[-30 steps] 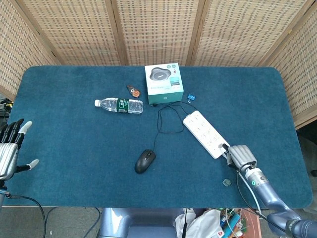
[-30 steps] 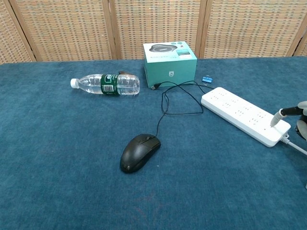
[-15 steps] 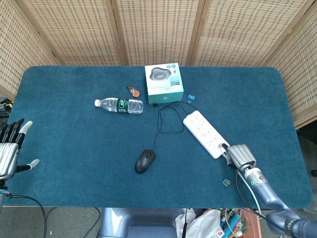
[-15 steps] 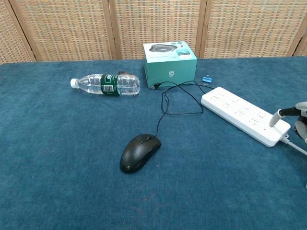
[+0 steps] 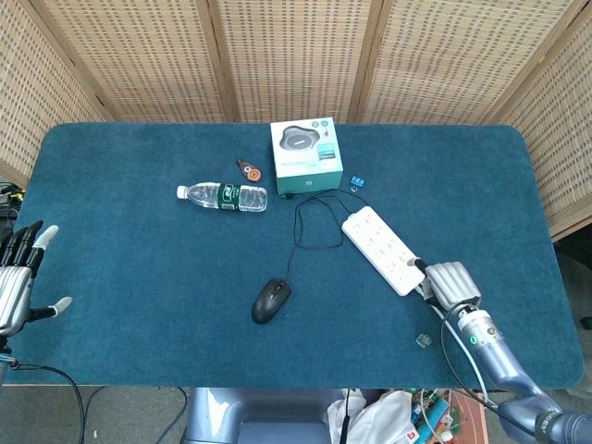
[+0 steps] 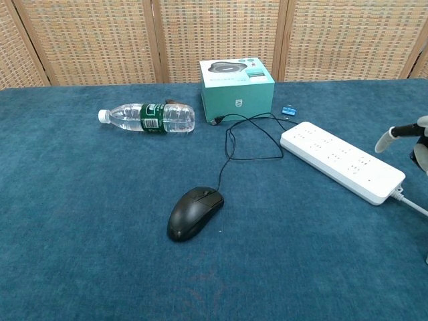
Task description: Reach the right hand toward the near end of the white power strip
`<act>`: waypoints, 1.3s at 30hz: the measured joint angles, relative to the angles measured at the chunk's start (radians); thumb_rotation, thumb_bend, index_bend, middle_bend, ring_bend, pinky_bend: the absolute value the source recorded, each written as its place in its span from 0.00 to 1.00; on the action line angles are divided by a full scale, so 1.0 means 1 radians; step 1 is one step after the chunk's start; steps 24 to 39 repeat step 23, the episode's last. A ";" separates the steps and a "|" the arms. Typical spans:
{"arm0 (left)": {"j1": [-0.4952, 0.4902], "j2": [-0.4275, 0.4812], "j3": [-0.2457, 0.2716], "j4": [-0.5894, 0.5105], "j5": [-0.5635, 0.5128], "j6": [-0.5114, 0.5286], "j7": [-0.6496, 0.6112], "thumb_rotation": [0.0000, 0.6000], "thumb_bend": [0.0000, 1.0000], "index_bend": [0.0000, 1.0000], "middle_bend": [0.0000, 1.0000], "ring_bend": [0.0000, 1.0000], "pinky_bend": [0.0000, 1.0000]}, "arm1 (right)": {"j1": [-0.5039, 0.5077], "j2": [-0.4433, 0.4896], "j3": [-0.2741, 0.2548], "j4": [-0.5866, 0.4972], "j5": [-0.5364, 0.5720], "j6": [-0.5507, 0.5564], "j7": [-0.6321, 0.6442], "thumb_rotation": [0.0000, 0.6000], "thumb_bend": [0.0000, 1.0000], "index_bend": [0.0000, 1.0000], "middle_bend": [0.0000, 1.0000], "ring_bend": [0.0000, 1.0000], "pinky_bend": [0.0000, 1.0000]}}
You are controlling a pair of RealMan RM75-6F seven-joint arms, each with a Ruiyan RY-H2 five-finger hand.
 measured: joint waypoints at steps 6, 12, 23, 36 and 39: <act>0.004 0.001 0.006 -0.001 0.009 0.004 -0.001 1.00 0.00 0.00 0.00 0.00 0.00 | -0.025 0.051 0.010 -0.064 -0.035 0.077 0.009 1.00 0.85 0.23 0.76 0.90 0.99; 0.015 -0.005 0.017 0.013 0.023 0.016 -0.005 1.00 0.00 0.00 0.00 0.00 0.00 | -0.081 0.057 0.009 -0.068 -0.104 0.216 0.049 1.00 0.00 0.00 0.03 0.04 0.25; 0.051 -0.036 0.049 0.071 0.079 0.062 -0.033 1.00 0.00 0.00 0.00 0.00 0.00 | -0.295 0.046 -0.052 -0.060 -0.203 0.515 0.056 1.00 0.00 0.00 0.00 0.00 0.00; 0.051 -0.036 0.049 0.071 0.079 0.062 -0.033 1.00 0.00 0.00 0.00 0.00 0.00 | -0.295 0.046 -0.052 -0.060 -0.203 0.515 0.056 1.00 0.00 0.00 0.00 0.00 0.00; 0.051 -0.036 0.049 0.071 0.079 0.062 -0.033 1.00 0.00 0.00 0.00 0.00 0.00 | -0.295 0.046 -0.052 -0.060 -0.203 0.515 0.056 1.00 0.00 0.00 0.00 0.00 0.00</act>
